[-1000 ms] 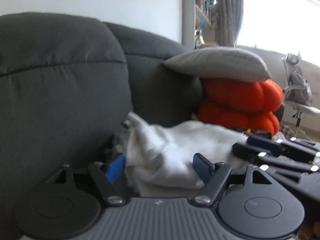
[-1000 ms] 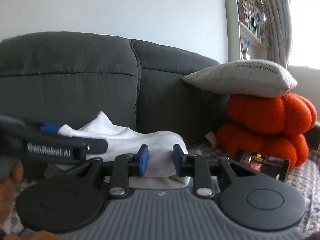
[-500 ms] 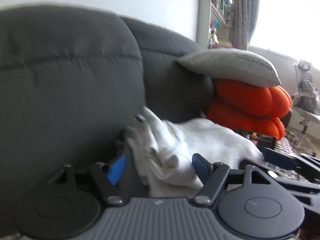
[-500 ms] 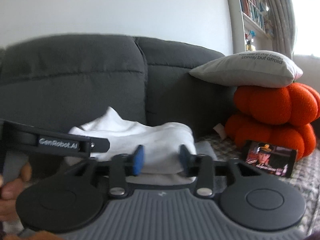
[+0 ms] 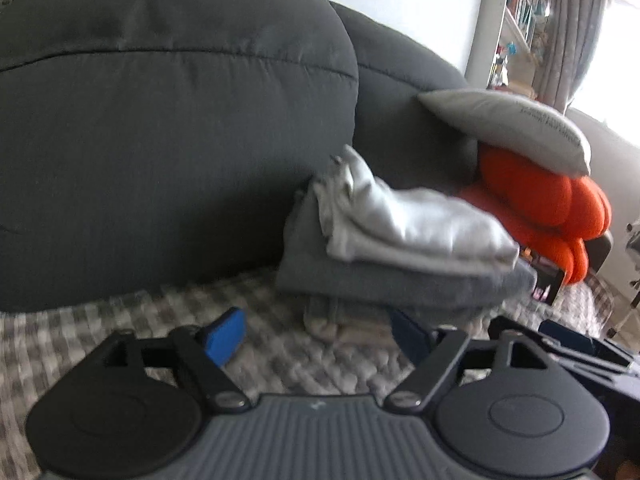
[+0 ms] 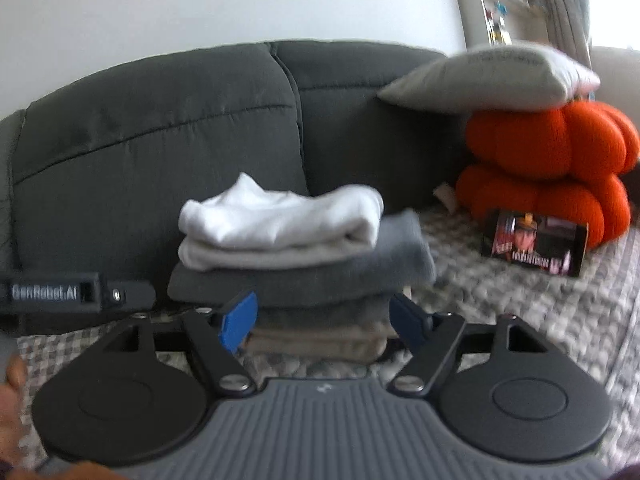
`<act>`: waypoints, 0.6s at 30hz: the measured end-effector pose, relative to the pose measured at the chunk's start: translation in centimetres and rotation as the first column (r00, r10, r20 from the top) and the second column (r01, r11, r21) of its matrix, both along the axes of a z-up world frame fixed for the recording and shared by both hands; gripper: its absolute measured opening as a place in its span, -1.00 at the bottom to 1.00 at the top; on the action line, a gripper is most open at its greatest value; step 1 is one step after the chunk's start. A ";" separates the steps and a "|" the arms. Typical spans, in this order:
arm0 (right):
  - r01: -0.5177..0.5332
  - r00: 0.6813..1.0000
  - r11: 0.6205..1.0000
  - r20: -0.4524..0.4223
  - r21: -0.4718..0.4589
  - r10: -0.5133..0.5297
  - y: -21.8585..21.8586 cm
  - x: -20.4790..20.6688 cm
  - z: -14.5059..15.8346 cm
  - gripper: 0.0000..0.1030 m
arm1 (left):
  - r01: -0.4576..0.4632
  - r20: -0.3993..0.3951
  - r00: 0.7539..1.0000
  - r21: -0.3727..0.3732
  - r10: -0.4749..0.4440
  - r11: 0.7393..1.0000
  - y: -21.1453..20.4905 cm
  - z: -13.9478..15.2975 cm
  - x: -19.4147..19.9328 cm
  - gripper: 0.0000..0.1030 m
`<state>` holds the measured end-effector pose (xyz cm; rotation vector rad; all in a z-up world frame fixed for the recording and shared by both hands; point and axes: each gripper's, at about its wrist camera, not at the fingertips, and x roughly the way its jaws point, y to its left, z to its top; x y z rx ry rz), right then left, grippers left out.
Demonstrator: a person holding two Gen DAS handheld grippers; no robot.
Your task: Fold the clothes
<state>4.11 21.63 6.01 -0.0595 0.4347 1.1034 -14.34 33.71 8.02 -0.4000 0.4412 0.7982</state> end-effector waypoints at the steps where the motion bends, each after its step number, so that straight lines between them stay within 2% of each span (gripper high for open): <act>1: -0.014 1.000 1.000 -0.016 0.003 0.014 -0.2 0.1 -0.3 0.74 | 0.010 -0.023 1.000 0.008 -0.010 1.000 -0.4 -0.5 0.4 0.74; 3: -0.038 0.999 0.999 -0.024 0.024 0.039 -0.7 0.2 -1.0 1.00 | 0.031 -0.068 0.997 0.024 -0.030 0.999 -1.2 -1.4 1.1 0.75; 6: -0.029 1.000 0.998 -0.006 0.050 0.029 -1.4 -0.3 -2.1 1.00 | 0.000 -0.086 0.996 0.103 0.009 0.995 -2.1 -2.2 0.9 0.93; 8: -0.037 0.999 0.999 0.004 0.037 0.037 -1.6 -0.6 -2.6 1.00 | 0.010 -0.106 0.994 0.144 0.006 0.989 -2.2 -2.2 0.8 0.96; 11: -0.021 1.000 0.998 0.009 0.053 0.021 -2.3 -0.6 -3.2 1.00 | -0.023 -0.110 0.993 0.215 0.047 0.976 -2.7 -2.7 0.8 0.99; 13: -0.001 0.999 0.999 -0.032 0.045 0.003 -2.5 0.1 -3.8 1.00 | -0.042 -0.114 0.991 0.260 0.074 0.965 -3.0 -3.1 0.8 0.99; 16: 0.046 0.995 0.999 -0.088 0.027 -0.044 -2.3 0.6 -4.4 1.00 | -0.030 -0.178 0.980 0.286 0.084 0.958 -3.3 -3.9 1.7 0.99; 18: 0.061 0.992 0.998 -0.114 0.020 -0.058 -2.2 0.7 -4.7 1.00 | -0.044 -0.163 0.982 0.307 0.098 0.951 -3.7 -4.1 1.7 0.99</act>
